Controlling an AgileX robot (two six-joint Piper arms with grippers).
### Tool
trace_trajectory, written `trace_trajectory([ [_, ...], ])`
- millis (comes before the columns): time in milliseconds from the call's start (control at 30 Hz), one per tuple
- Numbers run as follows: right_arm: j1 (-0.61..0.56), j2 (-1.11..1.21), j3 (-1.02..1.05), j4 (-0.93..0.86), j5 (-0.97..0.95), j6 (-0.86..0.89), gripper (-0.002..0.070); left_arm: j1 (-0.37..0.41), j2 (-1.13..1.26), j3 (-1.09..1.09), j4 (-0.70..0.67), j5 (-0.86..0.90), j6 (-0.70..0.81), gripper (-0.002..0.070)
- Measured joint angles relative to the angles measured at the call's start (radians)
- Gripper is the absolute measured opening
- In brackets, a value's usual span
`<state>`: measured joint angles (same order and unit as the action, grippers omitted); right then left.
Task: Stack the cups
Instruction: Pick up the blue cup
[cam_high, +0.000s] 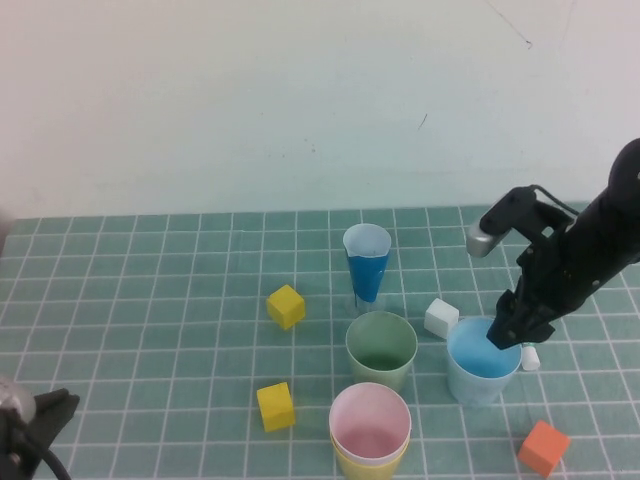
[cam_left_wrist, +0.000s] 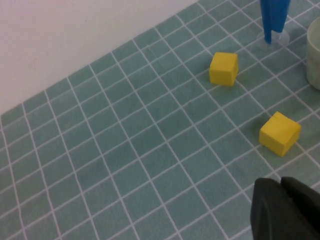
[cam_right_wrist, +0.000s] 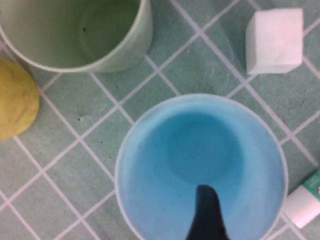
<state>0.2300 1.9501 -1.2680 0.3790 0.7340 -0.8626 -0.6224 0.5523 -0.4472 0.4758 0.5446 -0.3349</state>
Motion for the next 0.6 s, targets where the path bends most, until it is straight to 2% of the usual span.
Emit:
trace_trajectory([
  [167, 0.0, 0.049, -0.013, -0.006, 0.002, -0.004, 0.0421, 0.0, 0.0, 0.041, 0.046, -0.09, 0.009, -0.0001],
  [267, 0.0, 0.07, -0.028, -0.006, 0.009, -0.012, 0.0323, 0.0, 0.0, 0.049, 0.054, -0.106, 0.009, -0.0001],
  [400, 0.0, 0.085, -0.032, -0.006, 0.017, -0.014, 0.013, 0.0, 0.0, 0.049, 0.063, -0.114, 0.009, -0.0001],
  [467, 0.0, 0.087, -0.037, -0.007, 0.022, -0.018, 0.006, 0.0, 0.0, 0.049, 0.063, -0.115, 0.009, -0.0001],
  [600, 0.0, 0.087, -0.083, -0.042, 0.099, -0.035, 0.0017, 0.0, 0.0, 0.049, 0.073, -0.117, 0.009, -0.0001],
])
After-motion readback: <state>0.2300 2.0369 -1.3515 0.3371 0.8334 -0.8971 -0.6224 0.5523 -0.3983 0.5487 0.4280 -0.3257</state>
